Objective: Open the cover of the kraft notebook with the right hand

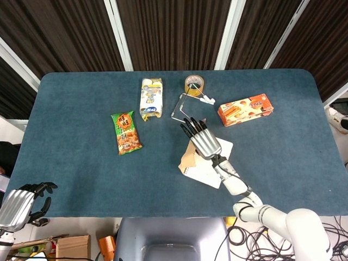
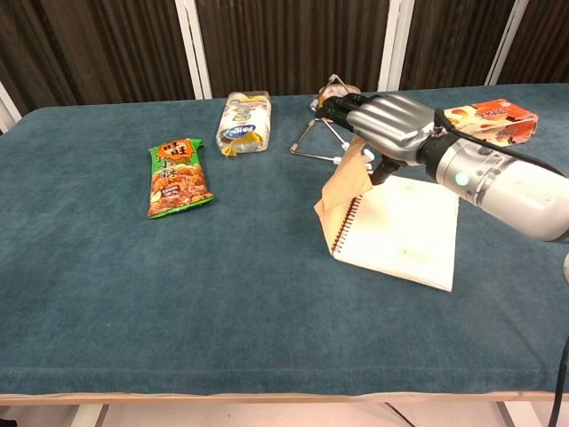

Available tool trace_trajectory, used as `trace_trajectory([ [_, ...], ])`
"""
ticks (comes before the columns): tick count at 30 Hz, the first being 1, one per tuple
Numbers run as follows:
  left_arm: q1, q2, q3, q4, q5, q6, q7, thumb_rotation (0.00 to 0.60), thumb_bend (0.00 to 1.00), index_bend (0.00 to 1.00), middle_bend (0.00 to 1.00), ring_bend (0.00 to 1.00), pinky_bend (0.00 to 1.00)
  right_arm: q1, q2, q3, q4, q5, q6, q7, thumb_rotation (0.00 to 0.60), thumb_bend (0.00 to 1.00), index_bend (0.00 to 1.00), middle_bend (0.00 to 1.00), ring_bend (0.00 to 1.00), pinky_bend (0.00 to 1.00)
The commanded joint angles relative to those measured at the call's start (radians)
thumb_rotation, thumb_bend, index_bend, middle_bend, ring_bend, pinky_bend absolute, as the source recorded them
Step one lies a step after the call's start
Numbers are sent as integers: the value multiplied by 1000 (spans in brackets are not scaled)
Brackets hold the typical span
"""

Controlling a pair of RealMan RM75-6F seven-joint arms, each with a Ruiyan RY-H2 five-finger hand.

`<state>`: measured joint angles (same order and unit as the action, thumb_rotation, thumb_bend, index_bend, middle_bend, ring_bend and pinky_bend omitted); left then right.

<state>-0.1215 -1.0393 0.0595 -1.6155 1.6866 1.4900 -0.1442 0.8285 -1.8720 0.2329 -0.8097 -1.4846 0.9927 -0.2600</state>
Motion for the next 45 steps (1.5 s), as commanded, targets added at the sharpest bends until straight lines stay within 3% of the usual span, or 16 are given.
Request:
trace_trajectory([
  [1, -1, -1, 1, 0, 3, -1, 4, 600, 532, 396, 489, 515, 524, 65, -139, 5, 236, -5, 22, 137, 600, 238, 0, 0, 0, 138],
  [5, -3, -1, 5, -1, 9, -5, 8, 600, 532, 396, 490, 515, 524, 107, -241, 8, 430, -2, 30, 253, 600, 218, 0, 0, 0, 88],
  [11, -8, -1, 9, -2, 16, -11, 7, 600, 531, 396, 490, 515, 525, 143, -323, -1, 579, 8, -1, 332, 600, 172, 0, 0, 0, 45],
  [22, -22, 0, 21, -2, 37, -32, 12, 600, 531, 396, 491, 515, 526, 205, -382, 25, 670, 56, -72, 378, 600, 127, 0, 0, 0, 15],
  [34, -29, 2, 26, -4, 43, -39, 16, 600, 532, 396, 491, 516, 527, 176, -337, -6, 632, 47, 56, 409, 600, 126, 0, 0, 0, 14],
  [37, -29, 0, 24, -3, 37, -38, 21, 600, 532, 396, 491, 516, 527, 109, -288, -36, 554, 27, 137, 393, 600, 126, 0, 0, 0, 14],
  [39, -28, -3, 21, -4, 31, -37, 26, 600, 531, 396, 491, 515, 527, 36, -216, -61, 423, 17, 182, 341, 600, 127, 0, 0, 0, 15],
  [42, -26, -6, 16, -6, 21, -36, 34, 600, 531, 396, 489, 516, 526, -100, 10, -115, 6, 4, 256, 166, 600, 128, 0, 0, 0, 23],
  [44, -24, -9, 12, -8, 14, -32, 40, 600, 532, 396, 489, 516, 526, -205, 230, -160, -396, 24, 301, -35, 600, 127, 0, 0, 0, 28],
  [45, -23, -10, 10, -8, 13, -28, 43, 600, 532, 396, 489, 515, 526, -246, 315, -181, -547, 37, 322, -114, 600, 127, 0, 0, 0, 29],
])
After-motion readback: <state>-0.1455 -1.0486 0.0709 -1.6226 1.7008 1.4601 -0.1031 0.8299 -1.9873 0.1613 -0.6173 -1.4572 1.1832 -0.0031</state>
